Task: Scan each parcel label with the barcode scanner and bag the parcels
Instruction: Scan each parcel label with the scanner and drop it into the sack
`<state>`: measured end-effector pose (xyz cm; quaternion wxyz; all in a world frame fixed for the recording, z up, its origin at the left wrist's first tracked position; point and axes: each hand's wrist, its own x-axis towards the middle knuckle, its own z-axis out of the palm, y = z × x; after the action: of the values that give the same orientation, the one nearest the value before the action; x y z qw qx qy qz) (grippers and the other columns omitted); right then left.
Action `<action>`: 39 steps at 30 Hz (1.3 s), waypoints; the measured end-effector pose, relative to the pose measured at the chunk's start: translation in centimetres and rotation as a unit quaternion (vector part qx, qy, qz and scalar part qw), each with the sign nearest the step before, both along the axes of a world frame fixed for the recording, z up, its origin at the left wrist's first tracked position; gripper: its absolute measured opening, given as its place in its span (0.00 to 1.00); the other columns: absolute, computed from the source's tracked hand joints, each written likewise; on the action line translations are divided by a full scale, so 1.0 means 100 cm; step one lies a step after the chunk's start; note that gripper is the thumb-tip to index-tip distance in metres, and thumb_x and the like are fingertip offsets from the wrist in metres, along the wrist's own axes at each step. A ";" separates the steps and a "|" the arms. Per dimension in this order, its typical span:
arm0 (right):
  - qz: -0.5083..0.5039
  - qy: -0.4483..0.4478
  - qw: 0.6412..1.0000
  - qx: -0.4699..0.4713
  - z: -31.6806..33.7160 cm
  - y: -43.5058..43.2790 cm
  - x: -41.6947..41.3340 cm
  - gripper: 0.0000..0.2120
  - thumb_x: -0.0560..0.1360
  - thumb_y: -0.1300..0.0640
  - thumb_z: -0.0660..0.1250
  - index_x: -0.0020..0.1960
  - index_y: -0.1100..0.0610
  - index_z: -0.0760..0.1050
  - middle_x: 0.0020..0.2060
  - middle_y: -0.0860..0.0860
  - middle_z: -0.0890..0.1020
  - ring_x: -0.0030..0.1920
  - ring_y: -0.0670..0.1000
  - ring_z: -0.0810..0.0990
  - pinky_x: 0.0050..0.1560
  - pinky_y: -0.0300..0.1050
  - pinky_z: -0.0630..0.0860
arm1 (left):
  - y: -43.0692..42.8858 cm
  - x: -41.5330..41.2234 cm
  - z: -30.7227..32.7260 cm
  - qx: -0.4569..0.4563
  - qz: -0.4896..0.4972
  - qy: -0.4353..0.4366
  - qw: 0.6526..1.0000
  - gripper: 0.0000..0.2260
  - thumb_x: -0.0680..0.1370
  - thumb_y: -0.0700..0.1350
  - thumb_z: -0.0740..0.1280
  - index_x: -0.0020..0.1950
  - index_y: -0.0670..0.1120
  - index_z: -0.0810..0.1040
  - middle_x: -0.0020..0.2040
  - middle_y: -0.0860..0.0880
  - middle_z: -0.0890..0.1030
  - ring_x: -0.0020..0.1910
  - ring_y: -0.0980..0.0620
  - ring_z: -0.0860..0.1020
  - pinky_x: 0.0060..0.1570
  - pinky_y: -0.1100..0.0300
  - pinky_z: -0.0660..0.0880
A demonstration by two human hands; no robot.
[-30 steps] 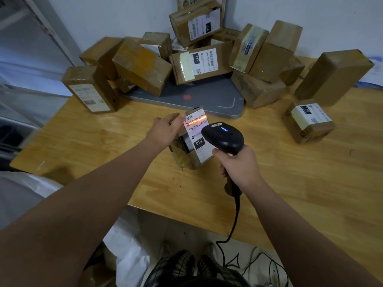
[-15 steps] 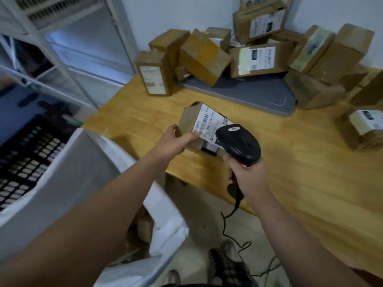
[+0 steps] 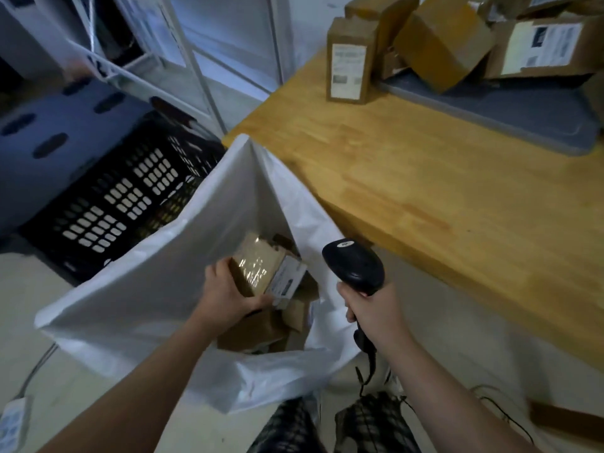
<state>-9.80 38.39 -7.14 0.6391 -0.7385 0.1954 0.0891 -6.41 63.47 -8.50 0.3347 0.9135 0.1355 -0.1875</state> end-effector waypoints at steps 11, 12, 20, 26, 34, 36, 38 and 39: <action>0.148 0.100 0.966 -0.186 -0.102 0.038 -0.001 0.11 0.70 0.55 0.73 0.50 0.55 0.75 0.37 0.51 0.81 0.43 0.53 0.81 0.41 0.45 0.75 | -0.010 -0.004 -0.173 0.153 -0.365 0.213 0.893 0.51 0.68 0.56 0.77 0.79 0.47 0.48 0.76 0.44 0.54 0.72 0.40 0.60 0.70 0.49 0.64; 0.156 0.104 0.960 -0.208 -0.108 0.036 0.000 0.11 0.71 0.55 0.72 0.50 0.54 0.74 0.37 0.51 0.81 0.43 0.53 0.81 0.41 0.44 0.74 | -0.012 -0.004 -0.185 0.149 -0.371 0.217 0.891 0.51 0.68 0.57 0.77 0.79 0.47 0.48 0.76 0.44 0.55 0.72 0.40 0.61 0.70 0.48 0.64; 0.158 0.113 0.930 -0.311 -0.113 0.016 0.004 0.15 0.72 0.55 0.68 0.34 0.49 0.63 0.27 0.48 0.72 0.29 0.47 0.71 0.28 0.42 0.62 | -0.019 0.001 -0.208 0.194 -0.425 0.240 0.851 0.32 0.78 0.60 0.64 0.78 0.54 0.56 0.76 0.44 0.56 0.73 0.39 0.58 0.69 0.42 0.64; 0.096 0.102 0.948 -0.287 -0.082 0.010 0.007 0.13 0.72 0.56 0.69 0.34 0.50 0.65 0.28 0.49 0.73 0.31 0.48 0.72 0.28 0.41 0.63 | -0.024 0.026 -0.135 0.190 -0.359 0.077 0.911 0.21 0.82 0.52 0.59 0.73 0.47 0.66 0.71 0.44 0.66 0.68 0.43 0.65 0.64 0.49 0.69; 0.047 0.043 0.957 -0.283 -0.002 -0.024 0.030 0.15 0.72 0.59 0.69 0.33 0.51 0.64 0.26 0.49 0.71 0.29 0.49 0.70 0.28 0.42 0.60 | -0.061 0.056 -0.024 0.170 -0.356 -0.117 0.911 0.20 0.82 0.49 0.59 0.73 0.47 0.67 0.70 0.47 0.69 0.67 0.46 0.68 0.62 0.53 0.69; 0.025 0.015 0.957 -0.287 0.020 -0.040 0.038 0.13 0.71 0.57 0.70 0.35 0.51 0.66 0.27 0.48 0.73 0.31 0.50 0.73 0.28 0.41 0.63 | -0.079 0.070 0.002 0.172 -0.361 -0.150 0.904 0.20 0.82 0.49 0.59 0.74 0.47 0.66 0.71 0.47 0.68 0.68 0.45 0.67 0.63 0.52 0.70; -0.006 0.003 0.958 -0.287 0.037 -0.059 0.047 0.12 0.71 0.57 0.71 0.37 0.51 0.68 0.27 0.47 0.73 0.33 0.51 0.74 0.28 0.41 0.64 | -0.100 0.085 0.026 0.170 -0.359 -0.182 0.899 0.20 0.82 0.50 0.59 0.73 0.46 0.67 0.71 0.46 0.69 0.67 0.45 0.68 0.62 0.52 0.70; -0.018 -0.002 0.958 -0.286 0.045 -0.070 0.051 0.12 0.71 0.57 0.71 0.36 0.51 0.68 0.27 0.47 0.72 0.33 0.51 0.73 0.28 0.41 0.63 | -0.111 0.092 0.037 0.166 -0.358 -0.198 0.897 0.20 0.82 0.49 0.59 0.72 0.46 0.68 0.70 0.46 0.69 0.67 0.45 0.68 0.61 0.52 0.70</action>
<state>-4.71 31.38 -2.65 0.4032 -0.8869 0.2251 0.0163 2.76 52.36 -4.82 0.1084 0.9607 -0.2411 -0.0844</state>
